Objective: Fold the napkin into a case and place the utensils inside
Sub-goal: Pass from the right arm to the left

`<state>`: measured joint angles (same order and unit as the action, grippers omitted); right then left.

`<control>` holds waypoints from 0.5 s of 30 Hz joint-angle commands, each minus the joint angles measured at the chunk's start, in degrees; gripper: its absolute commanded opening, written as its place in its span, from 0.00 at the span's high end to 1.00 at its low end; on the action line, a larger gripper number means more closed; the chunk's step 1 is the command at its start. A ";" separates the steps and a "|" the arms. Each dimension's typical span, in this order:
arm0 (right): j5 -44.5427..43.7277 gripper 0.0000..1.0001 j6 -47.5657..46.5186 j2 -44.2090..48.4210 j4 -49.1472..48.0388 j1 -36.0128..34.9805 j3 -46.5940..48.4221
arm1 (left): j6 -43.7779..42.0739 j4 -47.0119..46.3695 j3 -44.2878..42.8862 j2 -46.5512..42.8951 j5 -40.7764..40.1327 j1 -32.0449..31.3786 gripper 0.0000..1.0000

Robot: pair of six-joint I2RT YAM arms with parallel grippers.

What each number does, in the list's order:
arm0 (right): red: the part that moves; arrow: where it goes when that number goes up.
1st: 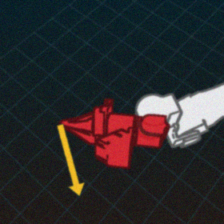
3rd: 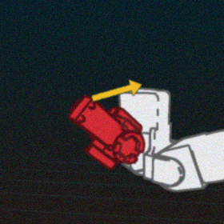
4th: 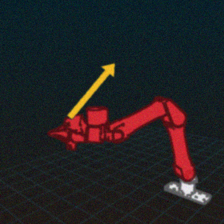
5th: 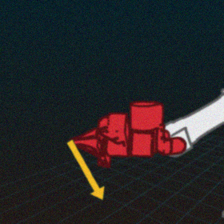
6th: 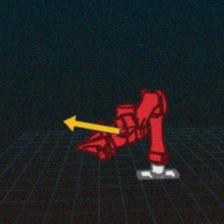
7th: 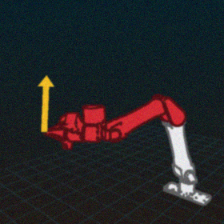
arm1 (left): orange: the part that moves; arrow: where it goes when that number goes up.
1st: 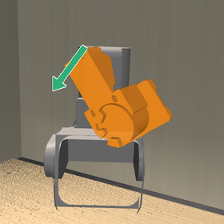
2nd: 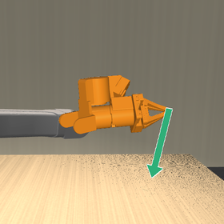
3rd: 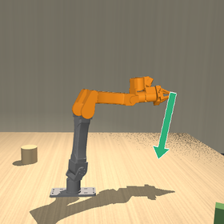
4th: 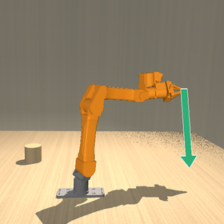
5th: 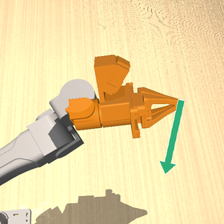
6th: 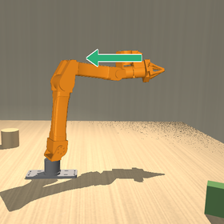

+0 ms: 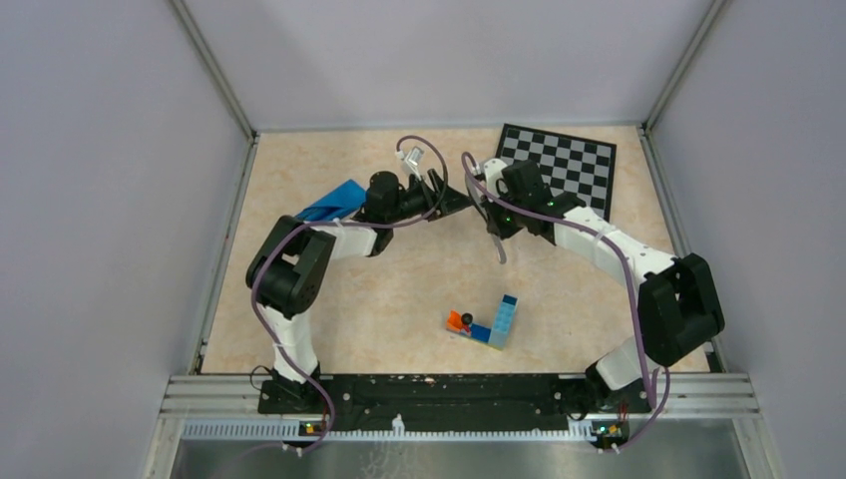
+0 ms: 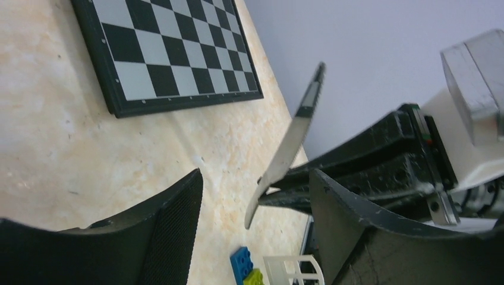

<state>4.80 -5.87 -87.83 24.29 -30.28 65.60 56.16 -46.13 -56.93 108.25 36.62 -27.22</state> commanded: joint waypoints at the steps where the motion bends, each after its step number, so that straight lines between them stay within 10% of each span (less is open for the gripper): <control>1: 2.02 1.00 0.77 0.56 -4.13 -0.92 1.82 | 1.20 -3.83 -4.44 3.16 -3.28 -0.90 0.31; 10: 1.38 1.00 0.14 0.47 -4.46 -1.87 1.04 | 2.37 -5.41 -7.28 6.04 -4.74 -2.62 0.58; 15: -0.98 1.00 -0.36 0.32 -3.93 -3.19 0.82 | 2.69 -5.91 -5.74 3.89 -4.68 -2.76 0.91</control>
<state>4.86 -5.50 -87.83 23.22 -31.46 65.60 58.85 -48.18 -62.26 114.30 32.91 -29.87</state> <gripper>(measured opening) 0.039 0.229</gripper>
